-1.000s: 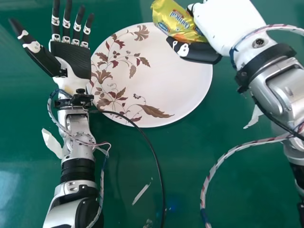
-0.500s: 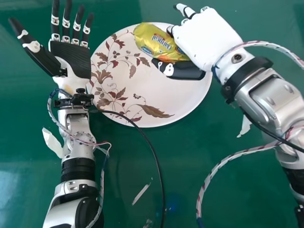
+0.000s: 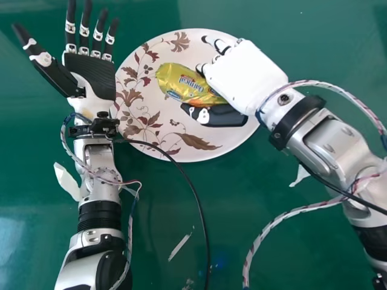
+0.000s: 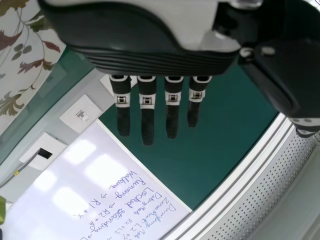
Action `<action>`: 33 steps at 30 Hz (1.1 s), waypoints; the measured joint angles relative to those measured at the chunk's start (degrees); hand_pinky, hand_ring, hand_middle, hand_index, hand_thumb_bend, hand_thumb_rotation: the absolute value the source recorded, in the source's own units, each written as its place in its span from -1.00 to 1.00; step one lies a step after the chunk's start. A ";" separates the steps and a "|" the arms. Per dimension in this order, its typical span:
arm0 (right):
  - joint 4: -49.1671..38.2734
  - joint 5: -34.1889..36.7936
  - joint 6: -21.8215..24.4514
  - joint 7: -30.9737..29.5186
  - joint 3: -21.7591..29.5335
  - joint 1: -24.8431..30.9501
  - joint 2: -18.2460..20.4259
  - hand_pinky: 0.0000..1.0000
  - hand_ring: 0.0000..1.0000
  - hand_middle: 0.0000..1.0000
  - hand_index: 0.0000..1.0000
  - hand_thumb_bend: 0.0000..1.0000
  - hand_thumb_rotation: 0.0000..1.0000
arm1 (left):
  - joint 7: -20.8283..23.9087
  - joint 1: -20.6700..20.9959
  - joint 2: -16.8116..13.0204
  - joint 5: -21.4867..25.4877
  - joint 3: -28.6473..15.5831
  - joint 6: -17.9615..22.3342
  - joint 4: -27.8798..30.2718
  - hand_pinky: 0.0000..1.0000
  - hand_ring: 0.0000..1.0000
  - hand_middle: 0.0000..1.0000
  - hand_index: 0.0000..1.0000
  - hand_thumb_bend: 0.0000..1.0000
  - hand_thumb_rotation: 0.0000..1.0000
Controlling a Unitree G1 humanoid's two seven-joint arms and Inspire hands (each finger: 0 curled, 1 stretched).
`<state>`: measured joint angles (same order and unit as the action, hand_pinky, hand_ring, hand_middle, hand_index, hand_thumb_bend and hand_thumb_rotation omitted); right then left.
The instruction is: Pick up biscuit and place it in the plate
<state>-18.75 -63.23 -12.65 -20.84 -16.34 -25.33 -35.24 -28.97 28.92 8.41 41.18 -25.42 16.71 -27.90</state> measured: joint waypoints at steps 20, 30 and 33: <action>4.07 -1.89 -2.73 1.61 -4.05 1.69 0.46 -1.00 -1.00 -1.00 -0.94 -1.00 -1.00 | -0.09 -0.03 0.01 0.02 0.01 -0.14 0.10 0.53 0.52 0.68 0.80 1.00 -0.01; 6.62 -2.99 -3.25 5.13 -5.75 1.53 0.44 -1.00 -1.00 -1.00 -0.95 -1.00 -1.00 | -0.10 -0.06 0.05 0.13 0.01 -0.32 0.11 0.58 0.55 0.68 0.81 1.00 0.03; 7.45 -2.99 -3.22 5.38 -6.25 1.26 0.44 -1.00 -1.00 -1.00 -0.96 -0.86 -1.00 | -0.91 -0.03 -0.01 1.36 -0.22 -1.76 0.20 0.55 0.53 0.68 0.80 1.00 0.04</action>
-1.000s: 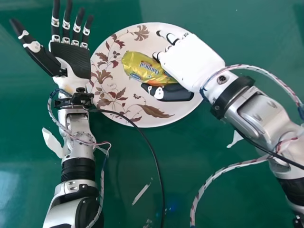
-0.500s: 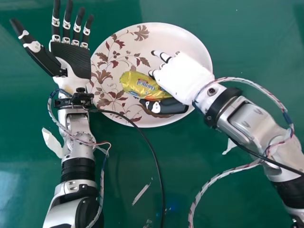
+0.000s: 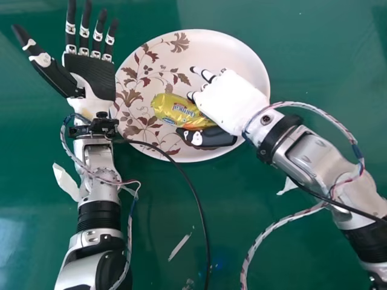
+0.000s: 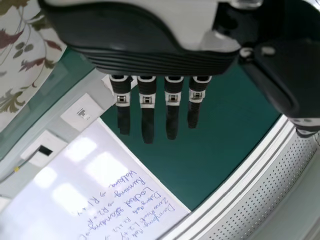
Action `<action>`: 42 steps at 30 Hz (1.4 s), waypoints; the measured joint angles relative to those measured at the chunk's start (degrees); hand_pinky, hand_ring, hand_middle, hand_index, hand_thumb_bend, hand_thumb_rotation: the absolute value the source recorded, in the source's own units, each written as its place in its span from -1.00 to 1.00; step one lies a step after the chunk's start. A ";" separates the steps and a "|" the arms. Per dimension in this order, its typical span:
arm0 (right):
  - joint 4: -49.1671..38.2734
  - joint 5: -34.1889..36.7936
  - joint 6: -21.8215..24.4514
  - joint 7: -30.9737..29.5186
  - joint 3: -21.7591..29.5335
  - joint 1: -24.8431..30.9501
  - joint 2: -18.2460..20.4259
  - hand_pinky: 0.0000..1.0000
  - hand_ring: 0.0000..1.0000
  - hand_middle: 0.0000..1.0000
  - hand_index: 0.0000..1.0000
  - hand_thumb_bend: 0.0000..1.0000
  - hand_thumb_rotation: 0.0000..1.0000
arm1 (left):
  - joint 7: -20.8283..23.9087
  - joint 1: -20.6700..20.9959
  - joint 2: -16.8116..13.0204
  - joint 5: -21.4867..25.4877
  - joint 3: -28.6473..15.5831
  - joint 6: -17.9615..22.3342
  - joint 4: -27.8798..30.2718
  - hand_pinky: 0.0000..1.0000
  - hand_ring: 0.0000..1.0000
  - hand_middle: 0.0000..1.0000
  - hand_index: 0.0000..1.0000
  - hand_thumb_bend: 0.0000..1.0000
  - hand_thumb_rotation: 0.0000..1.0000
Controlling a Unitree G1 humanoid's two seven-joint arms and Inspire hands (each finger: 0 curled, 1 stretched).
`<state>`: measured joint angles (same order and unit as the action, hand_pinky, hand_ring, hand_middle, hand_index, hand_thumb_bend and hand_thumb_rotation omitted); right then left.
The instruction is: Pick up biscuit and place it in the plate
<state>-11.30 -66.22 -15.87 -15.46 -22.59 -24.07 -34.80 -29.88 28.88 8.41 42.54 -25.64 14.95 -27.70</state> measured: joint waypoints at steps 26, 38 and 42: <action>-6.47 2.73 0.04 -6.00 2.07 1.23 -2.98 1.00 1.00 1.00 1.00 1.00 0.54 | -9.33 1.47 -0.17 0.88 -0.82 2.36 -2.43 0.54 0.55 0.73 0.87 1.00 0.09; -10.99 5.76 -0.10 -7.98 5.66 2.71 -3.13 1.00 1.00 1.00 1.00 1.00 0.43 | -9.26 1.64 -0.18 0.82 -0.81 2.43 -2.71 0.52 0.54 0.71 0.86 1.00 0.06; -14.12 10.28 0.81 -12.18 7.65 2.78 -3.17 1.00 1.00 1.00 1.00 1.00 0.31 | -9.32 1.65 -0.29 0.93 -0.82 1.30 -2.70 0.48 0.53 0.71 0.85 1.00 0.11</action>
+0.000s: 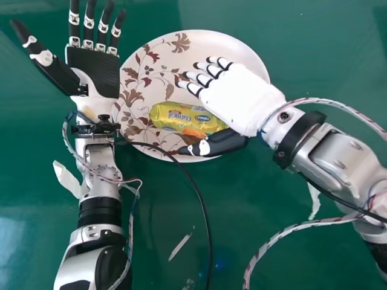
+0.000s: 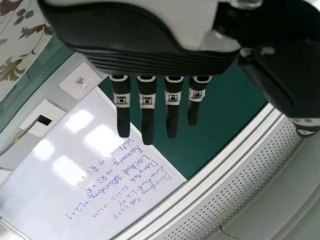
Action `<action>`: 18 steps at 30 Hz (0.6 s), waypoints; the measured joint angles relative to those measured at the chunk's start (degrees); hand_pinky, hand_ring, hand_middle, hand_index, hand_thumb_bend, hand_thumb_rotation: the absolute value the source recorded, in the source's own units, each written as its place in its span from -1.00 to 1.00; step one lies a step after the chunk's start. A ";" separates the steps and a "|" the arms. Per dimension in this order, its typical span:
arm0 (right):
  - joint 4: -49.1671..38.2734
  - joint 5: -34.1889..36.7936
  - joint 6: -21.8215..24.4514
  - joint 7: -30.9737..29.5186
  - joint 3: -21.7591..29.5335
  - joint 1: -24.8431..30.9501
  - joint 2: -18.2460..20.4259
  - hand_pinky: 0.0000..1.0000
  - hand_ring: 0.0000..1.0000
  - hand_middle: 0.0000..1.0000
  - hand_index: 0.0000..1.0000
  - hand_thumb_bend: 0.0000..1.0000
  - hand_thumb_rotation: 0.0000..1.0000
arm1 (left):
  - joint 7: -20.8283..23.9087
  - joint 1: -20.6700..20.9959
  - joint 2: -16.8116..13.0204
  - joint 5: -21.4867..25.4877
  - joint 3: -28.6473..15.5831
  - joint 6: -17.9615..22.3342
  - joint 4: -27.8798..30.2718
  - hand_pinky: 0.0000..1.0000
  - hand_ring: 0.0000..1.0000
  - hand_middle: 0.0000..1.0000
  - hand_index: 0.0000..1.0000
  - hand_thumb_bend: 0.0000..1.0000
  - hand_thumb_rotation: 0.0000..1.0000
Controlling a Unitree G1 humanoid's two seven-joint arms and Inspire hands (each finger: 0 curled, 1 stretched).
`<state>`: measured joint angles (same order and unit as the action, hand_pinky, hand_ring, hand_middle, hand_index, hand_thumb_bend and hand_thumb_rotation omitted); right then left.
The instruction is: Pick up biscuit and place it in the plate
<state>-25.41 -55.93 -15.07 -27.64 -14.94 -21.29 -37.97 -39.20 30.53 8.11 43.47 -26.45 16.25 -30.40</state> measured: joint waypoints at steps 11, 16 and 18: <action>-6.27 6.21 3.60 -9.02 4.53 0.09 -0.19 1.00 1.00 1.00 1.00 1.00 0.35 | -1.15 0.00 -0.07 0.00 -0.01 -0.33 0.00 0.44 0.55 0.73 0.85 0.99 0.10; -7.89 8.82 4.37 -9.90 6.52 0.14 -0.21 1.00 1.00 1.00 1.00 1.00 0.32 | -1.16 0.00 -0.07 -0.01 -0.01 -0.33 0.00 0.46 0.56 0.73 0.84 0.97 0.06; -8.22 9.90 5.00 -10.19 7.17 0.34 -0.21 1.00 1.00 1.00 1.00 1.00 0.32 | -1.16 0.00 -0.07 -0.03 -0.01 -0.33 0.00 0.48 0.57 0.74 0.85 0.96 0.07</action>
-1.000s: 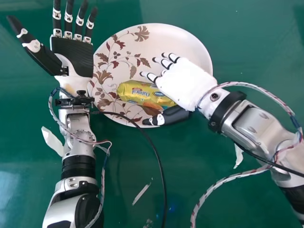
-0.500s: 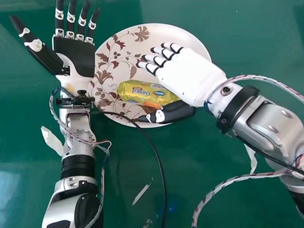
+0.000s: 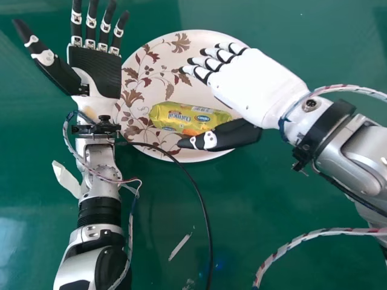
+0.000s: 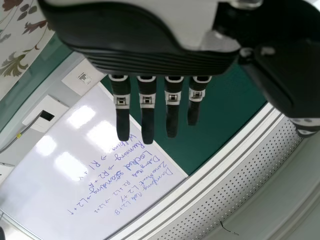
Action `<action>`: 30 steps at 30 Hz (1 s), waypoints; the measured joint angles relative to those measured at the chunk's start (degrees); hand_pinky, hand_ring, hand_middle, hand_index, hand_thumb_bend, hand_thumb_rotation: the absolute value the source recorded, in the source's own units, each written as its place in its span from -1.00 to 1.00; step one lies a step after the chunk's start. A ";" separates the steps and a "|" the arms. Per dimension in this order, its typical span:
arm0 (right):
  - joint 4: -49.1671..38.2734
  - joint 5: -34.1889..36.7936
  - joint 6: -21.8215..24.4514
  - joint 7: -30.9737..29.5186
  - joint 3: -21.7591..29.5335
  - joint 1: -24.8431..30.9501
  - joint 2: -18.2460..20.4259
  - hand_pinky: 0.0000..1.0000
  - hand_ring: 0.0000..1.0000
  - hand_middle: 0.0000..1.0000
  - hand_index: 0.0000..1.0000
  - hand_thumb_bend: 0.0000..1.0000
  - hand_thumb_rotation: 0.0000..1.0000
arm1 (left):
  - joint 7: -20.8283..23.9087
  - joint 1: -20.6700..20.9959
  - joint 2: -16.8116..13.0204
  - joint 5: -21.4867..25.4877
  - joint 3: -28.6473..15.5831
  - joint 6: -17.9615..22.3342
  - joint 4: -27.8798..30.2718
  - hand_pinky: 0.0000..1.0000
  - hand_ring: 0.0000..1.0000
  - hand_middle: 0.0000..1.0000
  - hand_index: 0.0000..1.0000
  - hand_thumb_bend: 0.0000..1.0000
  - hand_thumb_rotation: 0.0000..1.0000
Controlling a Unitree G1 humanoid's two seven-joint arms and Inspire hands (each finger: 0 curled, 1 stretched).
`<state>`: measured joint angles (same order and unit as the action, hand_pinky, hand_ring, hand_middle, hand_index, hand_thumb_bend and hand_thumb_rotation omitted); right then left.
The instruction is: Pick up biscuit and place it in the plate
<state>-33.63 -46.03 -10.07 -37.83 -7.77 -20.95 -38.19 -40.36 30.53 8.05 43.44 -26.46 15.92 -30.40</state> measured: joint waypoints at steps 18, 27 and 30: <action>-4.12 2.93 1.41 1.10 5.93 1.75 -0.18 1.00 1.00 1.00 1.00 1.00 0.31 | -0.24 0.00 0.00 0.06 -0.03 -0.04 0.01 0.42 0.51 0.69 0.82 0.95 0.07; -6.15 3.77 1.64 1.92 9.76 1.83 -0.31 1.00 1.00 1.00 1.00 1.00 0.25 | 0.74 0.00 0.01 -0.09 -0.02 0.15 0.00 0.36 0.50 0.65 0.75 0.93 0.12; -6.23 4.98 2.06 2.18 10.98 1.83 -0.44 1.00 1.00 1.00 1.00 1.00 0.23 | 0.74 0.00 0.02 -0.13 -0.01 0.28 0.00 0.37 0.52 0.66 0.74 0.92 0.14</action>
<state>-39.87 -41.05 -8.01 -35.65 3.21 -19.12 -38.63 -39.62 30.53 8.07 43.31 -26.47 16.20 -30.40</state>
